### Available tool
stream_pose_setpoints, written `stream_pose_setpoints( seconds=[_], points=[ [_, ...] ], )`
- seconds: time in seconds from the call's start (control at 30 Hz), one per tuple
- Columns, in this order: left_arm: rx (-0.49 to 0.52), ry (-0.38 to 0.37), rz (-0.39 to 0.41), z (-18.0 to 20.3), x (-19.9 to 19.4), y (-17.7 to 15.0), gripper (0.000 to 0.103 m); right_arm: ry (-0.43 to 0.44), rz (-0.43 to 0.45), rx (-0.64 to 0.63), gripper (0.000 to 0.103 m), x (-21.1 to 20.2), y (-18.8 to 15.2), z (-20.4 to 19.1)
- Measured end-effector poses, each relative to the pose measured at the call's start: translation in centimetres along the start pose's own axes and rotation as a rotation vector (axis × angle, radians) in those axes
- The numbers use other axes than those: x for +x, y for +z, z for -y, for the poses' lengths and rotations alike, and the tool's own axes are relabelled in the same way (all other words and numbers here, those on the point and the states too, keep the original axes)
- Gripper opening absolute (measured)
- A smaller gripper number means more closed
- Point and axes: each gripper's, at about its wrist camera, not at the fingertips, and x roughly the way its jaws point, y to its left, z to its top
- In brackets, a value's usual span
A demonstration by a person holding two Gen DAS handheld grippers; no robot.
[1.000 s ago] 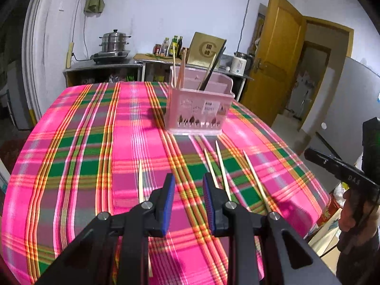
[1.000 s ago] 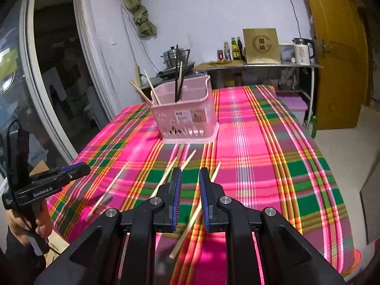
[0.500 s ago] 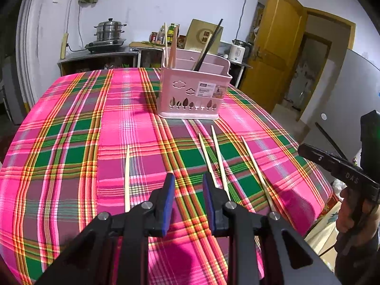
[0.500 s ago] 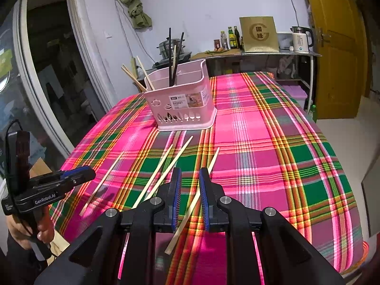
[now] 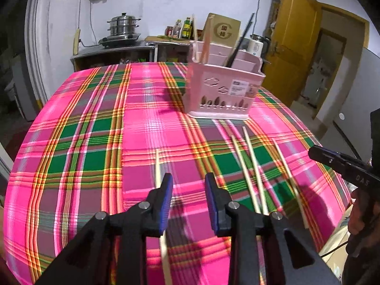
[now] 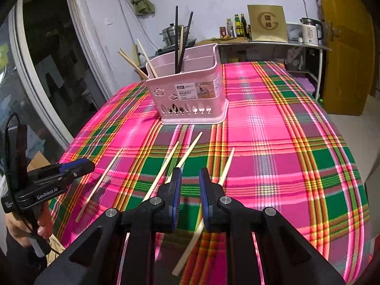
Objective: Organize utensils
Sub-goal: 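Move both tools back down to the remaining chopsticks on the cloth, then grasp a wooden chopstick with the left tool while the right tool grasps another wooden chopstick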
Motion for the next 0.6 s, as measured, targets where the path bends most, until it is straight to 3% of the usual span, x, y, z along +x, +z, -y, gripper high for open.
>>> stream_pose_setpoints(
  seconds=[0.2, 0.6],
  points=[
    [-0.015, 0.043, -0.046, -1.8, 2.1, 0.9, 0.030, -0.018, -0.050, -0.005, 0.016, 2.6, 1.6, -0.5],
    [-0.037, 0.033, -0.130, -2.6, 5.8, 1.7, 0.030, -0.057, -0.163, -0.014, 0.016, 8.9, 4.0, -0.7]
  ],
)
